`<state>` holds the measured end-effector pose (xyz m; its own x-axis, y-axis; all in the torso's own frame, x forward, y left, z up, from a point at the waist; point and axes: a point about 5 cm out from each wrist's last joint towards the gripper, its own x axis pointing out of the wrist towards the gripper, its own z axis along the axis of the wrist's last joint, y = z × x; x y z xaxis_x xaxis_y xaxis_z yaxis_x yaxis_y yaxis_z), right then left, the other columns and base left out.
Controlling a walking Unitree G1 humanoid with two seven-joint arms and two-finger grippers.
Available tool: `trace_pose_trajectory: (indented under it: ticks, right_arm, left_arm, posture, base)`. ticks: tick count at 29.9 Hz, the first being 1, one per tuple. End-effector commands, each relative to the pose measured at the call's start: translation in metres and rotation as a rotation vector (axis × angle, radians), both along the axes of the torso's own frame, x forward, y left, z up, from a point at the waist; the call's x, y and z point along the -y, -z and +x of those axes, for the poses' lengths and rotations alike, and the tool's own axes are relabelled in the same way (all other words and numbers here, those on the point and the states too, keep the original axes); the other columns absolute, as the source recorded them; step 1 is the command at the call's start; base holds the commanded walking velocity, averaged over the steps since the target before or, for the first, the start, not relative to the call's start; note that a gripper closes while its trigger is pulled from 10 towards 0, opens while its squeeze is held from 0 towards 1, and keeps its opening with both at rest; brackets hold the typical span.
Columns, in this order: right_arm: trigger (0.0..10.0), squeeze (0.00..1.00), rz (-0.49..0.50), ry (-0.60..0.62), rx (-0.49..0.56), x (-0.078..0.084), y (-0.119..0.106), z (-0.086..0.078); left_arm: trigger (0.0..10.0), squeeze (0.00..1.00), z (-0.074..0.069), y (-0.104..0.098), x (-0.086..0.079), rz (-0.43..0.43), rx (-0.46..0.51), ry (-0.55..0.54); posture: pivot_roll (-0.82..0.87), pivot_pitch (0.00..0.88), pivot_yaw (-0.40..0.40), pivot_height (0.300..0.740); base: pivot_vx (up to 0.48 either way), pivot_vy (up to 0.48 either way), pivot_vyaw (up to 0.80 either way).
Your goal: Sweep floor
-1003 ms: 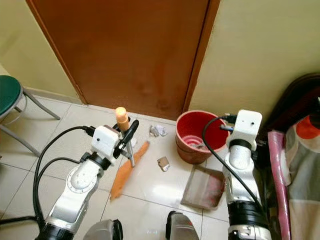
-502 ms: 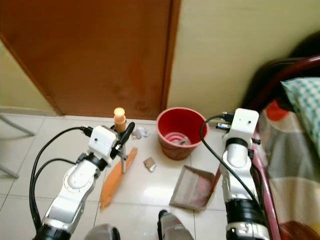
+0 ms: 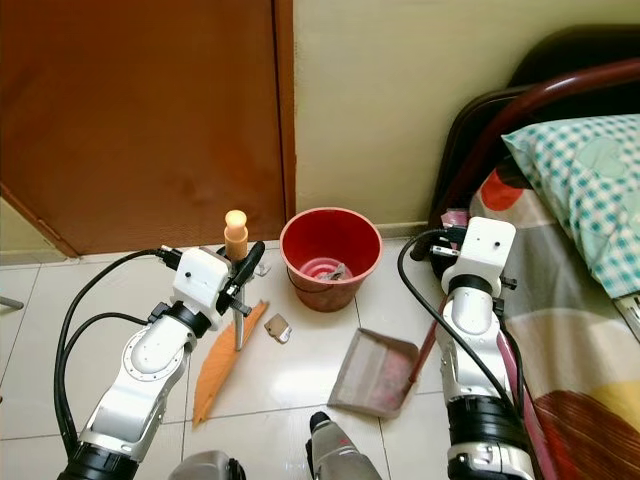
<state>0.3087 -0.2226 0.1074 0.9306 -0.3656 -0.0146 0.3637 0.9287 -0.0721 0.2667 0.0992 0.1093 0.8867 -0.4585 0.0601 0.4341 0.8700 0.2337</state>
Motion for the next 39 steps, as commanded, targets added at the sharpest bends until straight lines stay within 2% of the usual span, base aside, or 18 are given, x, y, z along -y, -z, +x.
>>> trace_pose_trajectory:
  ticks: [1,7,8,9,17,26,32,33,34,35,39]
  right_arm:
    - [10.0,0.0,-0.002,0.01,-0.002,0.003,-0.001,0.0]
    - [10.0,0.0,0.003,0.013,-0.011,0.003,0.001,-0.001]
    - [10.0,0.0,0.002,0.012,-0.011,0.003,0.001,-0.002]
    - [10.0,0.0,0.002,0.011,-0.011,0.003,0.001,-0.002]
    - [10.0,0.0,0.005,0.006,-0.013,0.002,0.001,-0.002]
    - [10.0,0.0,0.01,-0.02,-0.012,-0.003,0.002,-0.001]
    - [10.0,0.0,0.026,-0.075,-0.018,-0.016,0.004,0.007]
    - [10.0,0.0,0.027,-0.085,-0.021,-0.018,0.004,0.009]
    - [10.0,0.0,0.038,-0.106,-0.03,-0.026,0.006,0.014]
    - [10.0,0.0,0.038,-0.106,-0.03,-0.026,0.006,0.014]
    - [10.0,0.0,0.027,-0.137,-0.05,-0.036,0.009,0.02]
  left_arm:
    - [10.0,0.0,0.001,-0.002,0.001,-0.009,0.008,-0.003]
    - [10.0,0.0,0.001,-0.002,0.002,-0.016,0.004,0.006]
    - [10.0,0.0,0.001,-0.002,0.002,-0.061,-0.018,-0.001]
    - [10.0,0.0,0.001,-0.002,0.002,-0.069,-0.02,-0.005]
    - [10.0,0.0,0.0,-0.001,0.0,-0.052,-0.014,-0.013]
    - [10.0,0.0,0.0,0.0,-0.001,-0.049,-0.02,-0.026]
    - [10.0,0.0,0.002,0.002,0.0,-0.029,-0.033,-0.02]
    - [10.0,0.0,0.002,0.002,0.001,-0.027,-0.037,-0.011]
    - [10.0,0.0,0.001,0.002,0.009,-0.033,-0.057,0.052]
    - [10.0,0.0,0.001,0.002,0.009,-0.033,-0.057,0.052]
    - [10.0,0.0,-0.005,0.0,0.029,-0.049,-0.111,0.185]
  posture:
    - [-0.02,0.139,-0.018,0.74]
    - [-0.02,0.145,-0.016,0.74]
    - [-0.02,0.148,-0.014,0.74]
    - [-0.02,0.148,-0.014,0.74]
    - [-0.02,0.153,-0.016,0.74]
    - [-0.02,0.161,-0.016,0.74]
    - [-0.01,0.169,-0.013,0.74]
    - [-0.01,0.169,-0.013,0.74]
    - [-0.01,0.172,-0.012,0.74]
    - [-0.01,0.172,-0.012,0.74]
    - [0.0,0.177,-0.013,0.74]
  base:
    - [0.0,0.0,-0.8]
    - [0.0,-0.296,-0.8]
    - [0.0,-0.315,-0.8]
    - [0.0,0.0,-0.8]
    - [0.0,0.0,-0.74]
    - [0.0,0.0,0.0]
    - [0.0,0.0,0.0]
    - [0.0,0.0,0.0]
    - [0.0,0.0,0.0]
    - [0.0,0.0,0.0]
    - [0.0,0.0,0.0]
